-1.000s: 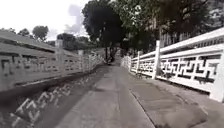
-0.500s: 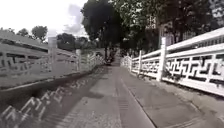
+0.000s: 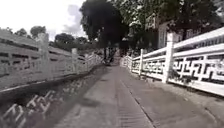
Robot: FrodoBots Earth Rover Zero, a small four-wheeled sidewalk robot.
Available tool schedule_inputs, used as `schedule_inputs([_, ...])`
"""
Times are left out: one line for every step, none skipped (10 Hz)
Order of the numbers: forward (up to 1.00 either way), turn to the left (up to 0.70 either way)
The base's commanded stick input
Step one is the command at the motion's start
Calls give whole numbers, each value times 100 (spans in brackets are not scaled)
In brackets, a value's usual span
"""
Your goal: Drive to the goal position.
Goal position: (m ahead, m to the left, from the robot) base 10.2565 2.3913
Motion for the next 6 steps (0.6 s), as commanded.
schedule_inputs([70,0])
schedule_inputs([70,0])
schedule_inputs([70,0])
schedule_inputs([70,0])
schedule_inputs([70,0])
schedule_inputs([70,0])
